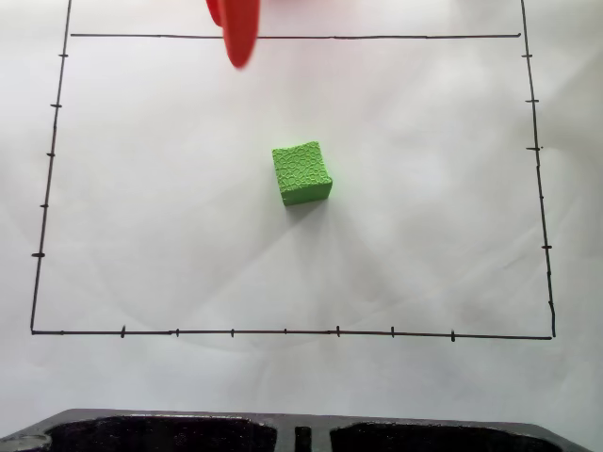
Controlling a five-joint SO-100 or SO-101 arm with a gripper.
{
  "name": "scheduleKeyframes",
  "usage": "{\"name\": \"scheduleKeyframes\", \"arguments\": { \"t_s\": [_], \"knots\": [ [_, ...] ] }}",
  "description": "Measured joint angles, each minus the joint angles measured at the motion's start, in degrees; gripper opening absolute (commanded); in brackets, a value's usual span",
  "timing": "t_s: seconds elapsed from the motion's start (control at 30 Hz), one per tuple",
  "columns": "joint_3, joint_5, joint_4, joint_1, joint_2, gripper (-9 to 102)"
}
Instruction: Grasp the colored block, Place it on the black dot, and then return the arm to the default position.
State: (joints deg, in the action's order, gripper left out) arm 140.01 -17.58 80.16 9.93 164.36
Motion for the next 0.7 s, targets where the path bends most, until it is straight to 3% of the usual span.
{"name": "scheduleKeyframes", "arguments": {
  "t_s": [0.33, 0.7],
  "knots": [
    [14.4, 6.2, -0.4, -1.9, 17.3, 0],
    [26.5, 9.9, -10.2, -2.1, 22.2, 0]
  ]
}}
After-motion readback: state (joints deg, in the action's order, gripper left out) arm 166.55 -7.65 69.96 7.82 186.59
